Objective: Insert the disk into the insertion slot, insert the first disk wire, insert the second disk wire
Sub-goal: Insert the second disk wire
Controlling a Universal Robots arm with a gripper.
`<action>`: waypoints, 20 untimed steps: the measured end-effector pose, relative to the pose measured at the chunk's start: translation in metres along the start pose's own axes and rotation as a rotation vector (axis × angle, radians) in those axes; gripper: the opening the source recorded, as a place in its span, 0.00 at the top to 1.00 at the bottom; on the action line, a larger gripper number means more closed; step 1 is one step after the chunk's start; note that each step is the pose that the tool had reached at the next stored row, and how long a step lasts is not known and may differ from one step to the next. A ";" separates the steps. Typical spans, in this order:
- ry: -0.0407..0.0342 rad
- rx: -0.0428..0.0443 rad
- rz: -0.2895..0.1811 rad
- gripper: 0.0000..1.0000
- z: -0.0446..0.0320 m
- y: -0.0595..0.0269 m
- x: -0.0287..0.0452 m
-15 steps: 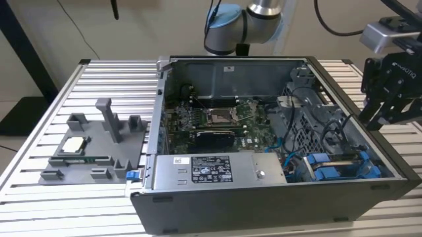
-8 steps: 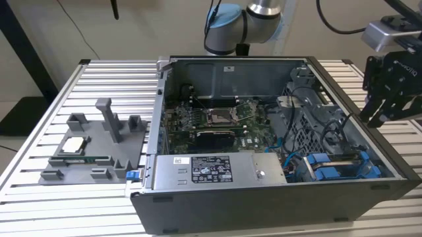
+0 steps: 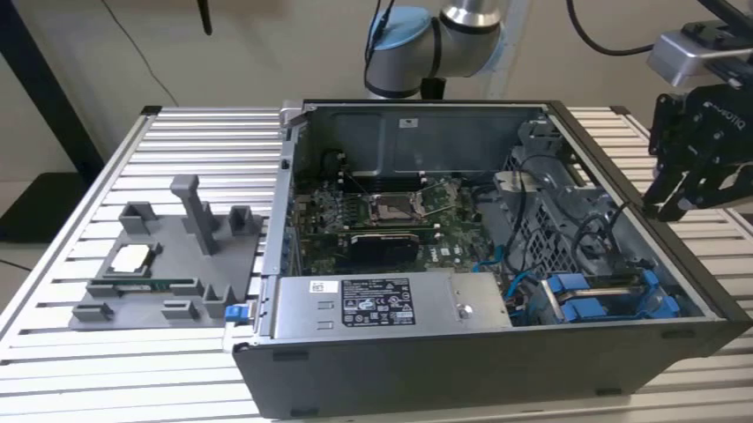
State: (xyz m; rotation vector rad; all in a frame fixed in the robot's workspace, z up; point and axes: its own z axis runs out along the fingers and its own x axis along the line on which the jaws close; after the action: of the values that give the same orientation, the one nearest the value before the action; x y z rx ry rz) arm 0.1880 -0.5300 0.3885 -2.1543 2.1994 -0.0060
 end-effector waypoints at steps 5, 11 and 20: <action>-0.0163 -0.0004 0.003 0.67 0.0066 -0.0014 -0.0033; -0.0370 -0.0016 0.023 0.67 0.0111 -0.0020 -0.0027; -0.0541 -0.0035 0.066 0.79 0.0108 -0.0022 0.0054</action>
State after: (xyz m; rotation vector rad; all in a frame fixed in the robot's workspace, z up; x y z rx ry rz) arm 0.1906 -0.5350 0.3776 -2.0565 2.2413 0.0587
